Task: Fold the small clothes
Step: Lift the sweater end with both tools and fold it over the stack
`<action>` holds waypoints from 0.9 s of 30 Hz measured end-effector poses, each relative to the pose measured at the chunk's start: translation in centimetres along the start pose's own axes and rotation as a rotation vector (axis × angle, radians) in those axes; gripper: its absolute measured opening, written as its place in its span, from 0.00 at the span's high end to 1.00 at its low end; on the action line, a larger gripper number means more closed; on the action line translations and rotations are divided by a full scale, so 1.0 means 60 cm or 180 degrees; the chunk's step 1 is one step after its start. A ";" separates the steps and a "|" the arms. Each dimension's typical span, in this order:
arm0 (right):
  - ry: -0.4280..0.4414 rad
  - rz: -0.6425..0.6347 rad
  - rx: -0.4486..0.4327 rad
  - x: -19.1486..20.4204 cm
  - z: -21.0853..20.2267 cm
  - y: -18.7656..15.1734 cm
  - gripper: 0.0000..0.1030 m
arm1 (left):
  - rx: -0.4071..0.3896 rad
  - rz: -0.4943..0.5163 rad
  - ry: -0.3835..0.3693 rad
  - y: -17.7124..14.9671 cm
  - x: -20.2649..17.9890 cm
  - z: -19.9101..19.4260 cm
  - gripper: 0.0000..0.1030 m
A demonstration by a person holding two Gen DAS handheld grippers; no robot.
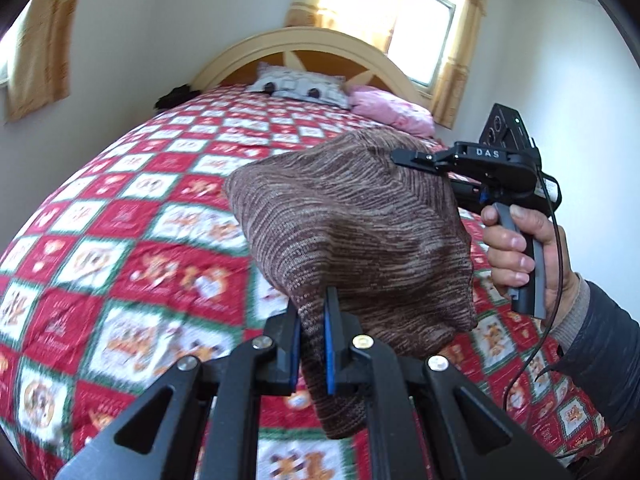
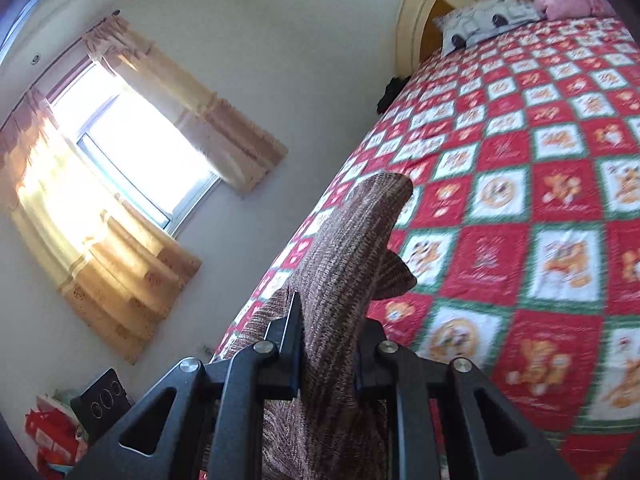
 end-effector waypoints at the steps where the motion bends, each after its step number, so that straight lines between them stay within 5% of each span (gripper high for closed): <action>1: -0.0003 0.0018 0.0039 -0.001 0.015 -0.007 0.82 | 0.0015 -0.0033 0.0016 -0.006 0.007 -0.001 0.91; 12: -0.0381 0.0161 0.0361 -0.078 0.139 -0.033 0.82 | 0.0290 -0.0316 -0.0065 -0.081 0.063 0.056 0.89; 16: -0.0623 0.0174 0.0463 -0.110 0.158 -0.036 0.73 | 0.0374 -0.0290 -0.0004 -0.089 0.066 0.063 0.78; 22: -0.0738 -0.0031 0.0303 -0.101 0.060 -0.066 0.67 | 0.0192 -0.0085 0.0330 -0.084 0.058 0.022 0.43; 27: -0.0529 -0.0254 0.0374 -0.059 -0.042 -0.151 0.67 | 0.0068 -0.0081 0.0449 -0.059 0.067 0.028 0.37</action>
Point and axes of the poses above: each gripper's, at about its wrist camera, not at the fingertips, and z roughly the way its jaws point, x to its left, y to its top, the point moved 1 cm from there along z, roughly the way its jaws point, and after that the axes turned 11 degrees about z, right-handed, at the moved point
